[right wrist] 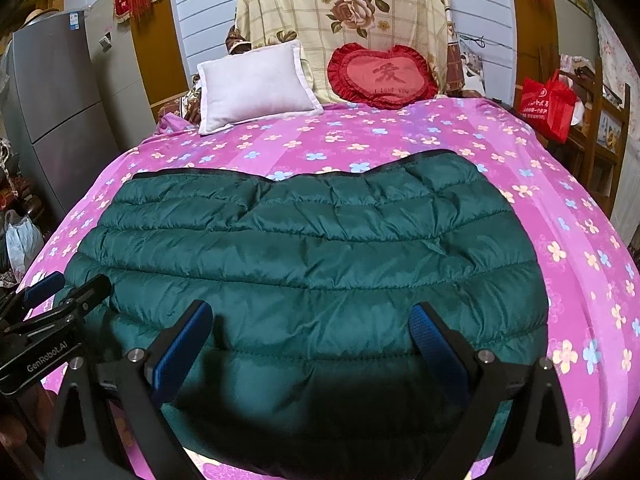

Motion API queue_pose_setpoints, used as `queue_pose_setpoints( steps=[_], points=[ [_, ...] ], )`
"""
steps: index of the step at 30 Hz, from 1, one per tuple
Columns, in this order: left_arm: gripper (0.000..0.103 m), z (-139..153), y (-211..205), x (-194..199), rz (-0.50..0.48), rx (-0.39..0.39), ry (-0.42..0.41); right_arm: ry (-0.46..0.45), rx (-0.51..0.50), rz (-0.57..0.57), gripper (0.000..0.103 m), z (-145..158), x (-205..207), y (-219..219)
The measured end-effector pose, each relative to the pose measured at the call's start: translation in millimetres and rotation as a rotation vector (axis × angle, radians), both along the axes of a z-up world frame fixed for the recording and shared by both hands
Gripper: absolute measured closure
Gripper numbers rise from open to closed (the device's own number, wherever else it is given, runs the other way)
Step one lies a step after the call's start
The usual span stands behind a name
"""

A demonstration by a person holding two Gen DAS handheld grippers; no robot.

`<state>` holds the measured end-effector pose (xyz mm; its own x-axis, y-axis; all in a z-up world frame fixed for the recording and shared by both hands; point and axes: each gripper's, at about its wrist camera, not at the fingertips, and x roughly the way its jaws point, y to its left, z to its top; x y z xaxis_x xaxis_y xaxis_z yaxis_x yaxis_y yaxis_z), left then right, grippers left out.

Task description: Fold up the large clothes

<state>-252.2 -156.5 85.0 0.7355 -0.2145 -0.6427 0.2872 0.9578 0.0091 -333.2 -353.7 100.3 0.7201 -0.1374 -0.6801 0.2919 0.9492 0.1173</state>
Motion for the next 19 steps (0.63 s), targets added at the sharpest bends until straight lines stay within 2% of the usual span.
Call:
queue_pose_setpoints(
  steps=[19],
  points=[
    [0.039, 1.0, 1.2, 0.3, -0.011, 0.004, -0.035, 0.004, 0.006, 0.003, 0.002, -1.9, 2.5, -0.1]
  ],
)
